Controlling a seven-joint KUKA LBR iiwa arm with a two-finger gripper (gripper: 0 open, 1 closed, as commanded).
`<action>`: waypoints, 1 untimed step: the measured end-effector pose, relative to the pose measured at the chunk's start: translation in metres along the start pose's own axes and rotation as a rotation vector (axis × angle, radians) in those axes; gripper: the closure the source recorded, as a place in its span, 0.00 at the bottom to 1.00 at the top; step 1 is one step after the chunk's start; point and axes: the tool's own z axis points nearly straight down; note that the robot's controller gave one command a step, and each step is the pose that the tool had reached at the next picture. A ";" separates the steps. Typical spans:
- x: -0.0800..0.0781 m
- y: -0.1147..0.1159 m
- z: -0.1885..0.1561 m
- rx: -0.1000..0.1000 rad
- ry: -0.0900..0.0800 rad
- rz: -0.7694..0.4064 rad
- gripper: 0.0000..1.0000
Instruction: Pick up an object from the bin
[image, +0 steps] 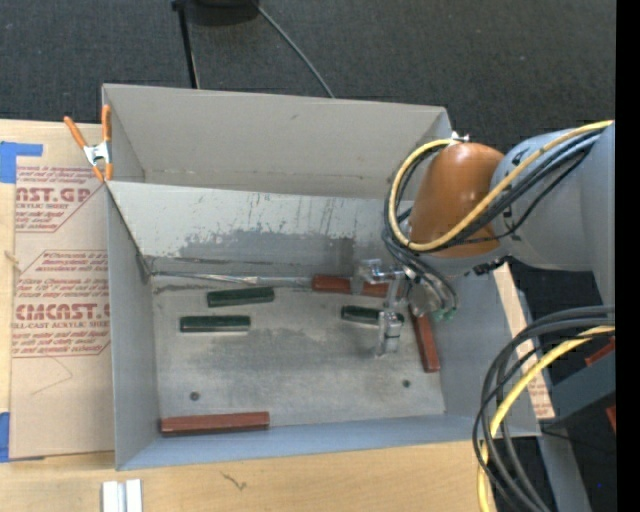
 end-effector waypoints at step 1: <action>0.025 -0.007 0.012 0.002 -0.008 0.185 1.00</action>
Offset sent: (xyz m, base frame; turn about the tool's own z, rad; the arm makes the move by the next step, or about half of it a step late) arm 0.0000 0.0000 0.0000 0.0000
